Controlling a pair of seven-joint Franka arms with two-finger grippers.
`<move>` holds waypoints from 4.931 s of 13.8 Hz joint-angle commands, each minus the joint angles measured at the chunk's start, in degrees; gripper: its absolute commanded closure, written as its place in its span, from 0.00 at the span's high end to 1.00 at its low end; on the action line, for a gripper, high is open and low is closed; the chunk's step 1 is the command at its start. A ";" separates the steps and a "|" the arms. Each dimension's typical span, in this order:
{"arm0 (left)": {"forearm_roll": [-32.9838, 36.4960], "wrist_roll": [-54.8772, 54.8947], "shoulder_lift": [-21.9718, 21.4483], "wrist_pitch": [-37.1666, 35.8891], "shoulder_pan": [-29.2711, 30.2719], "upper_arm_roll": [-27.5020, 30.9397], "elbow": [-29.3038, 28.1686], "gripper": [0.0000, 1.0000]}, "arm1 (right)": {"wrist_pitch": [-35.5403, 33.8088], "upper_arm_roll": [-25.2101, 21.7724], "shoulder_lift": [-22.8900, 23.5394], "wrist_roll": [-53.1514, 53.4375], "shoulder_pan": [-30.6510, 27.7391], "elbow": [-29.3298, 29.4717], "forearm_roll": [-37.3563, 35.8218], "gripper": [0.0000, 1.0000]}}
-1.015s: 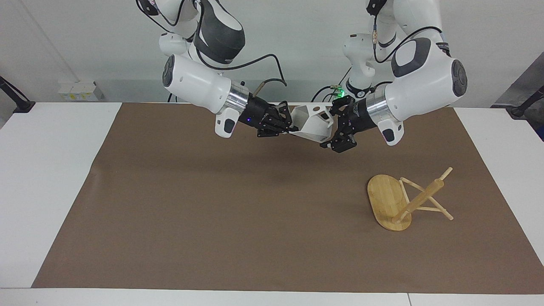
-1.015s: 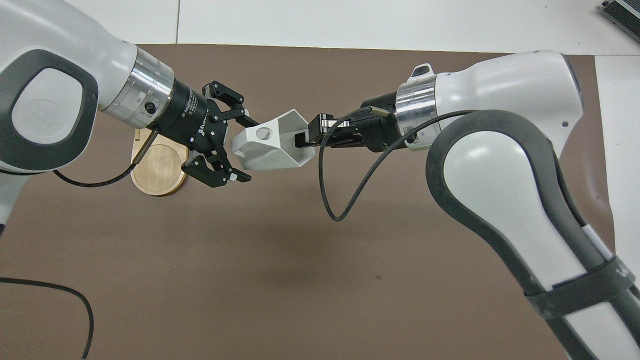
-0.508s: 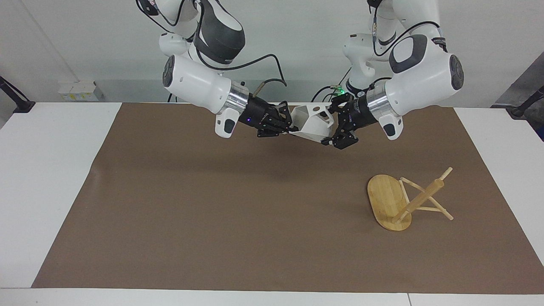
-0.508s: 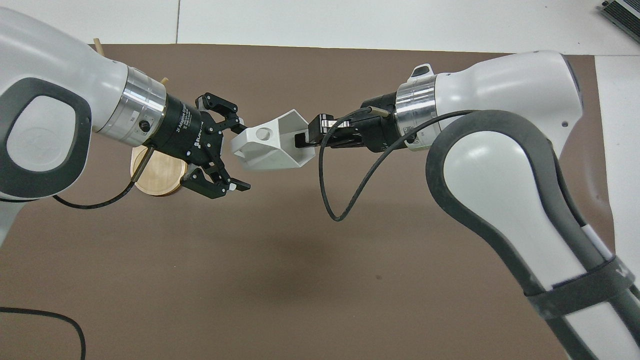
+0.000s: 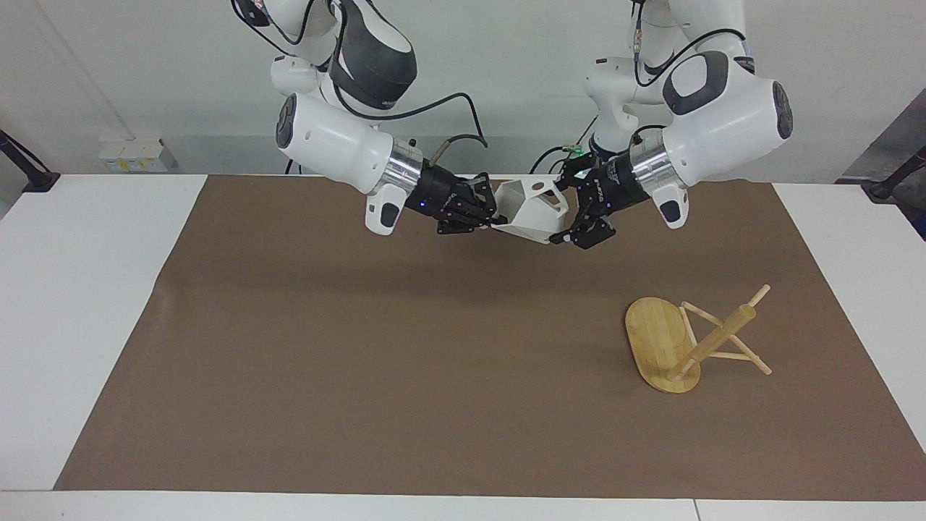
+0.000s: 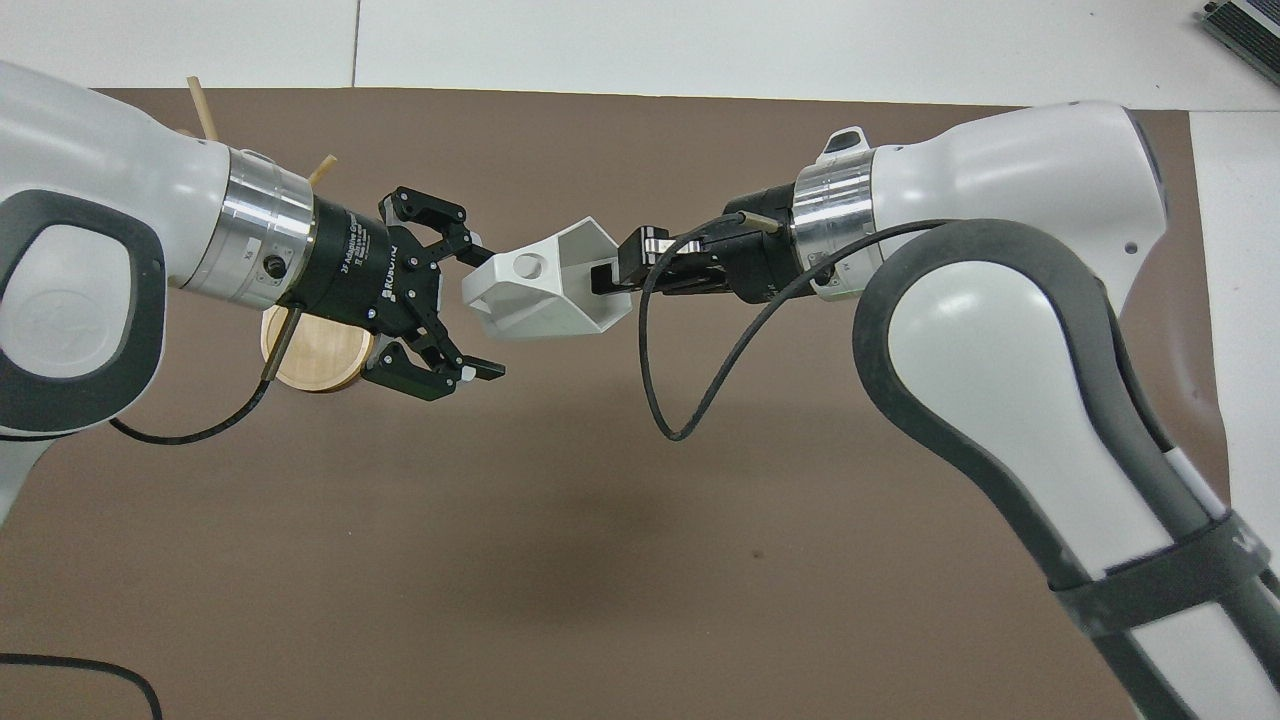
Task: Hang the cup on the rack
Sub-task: 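Hold the cup with both grippers, then open the right gripper, then carry the cup toward the rack while the right gripper withdraws, then lower the cup handle onto a rack peg with the left gripper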
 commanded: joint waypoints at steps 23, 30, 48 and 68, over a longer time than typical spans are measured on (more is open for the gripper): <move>-3.90 -4.00 -8.10 10.19 -0.09 -0.11 -9.31 0.00 | 1.44 0.34 -0.13 -0.66 -0.53 -0.45 0.60 1.00; -3.90 -4.43 -9.68 13.00 -0.09 -0.11 -12.91 0.00 | 2.24 0.34 -0.13 -0.57 -0.53 -0.45 0.60 1.00; 7.97 -42.67 -9.60 28.20 4.83 0.24 -22.05 0.00 | -8.92 -0.53 -2.93 -0.40 -15.82 0.60 -54.23 1.00; 9.02 -44.16 -4.50 34.80 11.07 0.33 -22.67 0.00 | -33.62 -20.56 -13.31 -5.75 -6.16 4.91 -52.24 1.00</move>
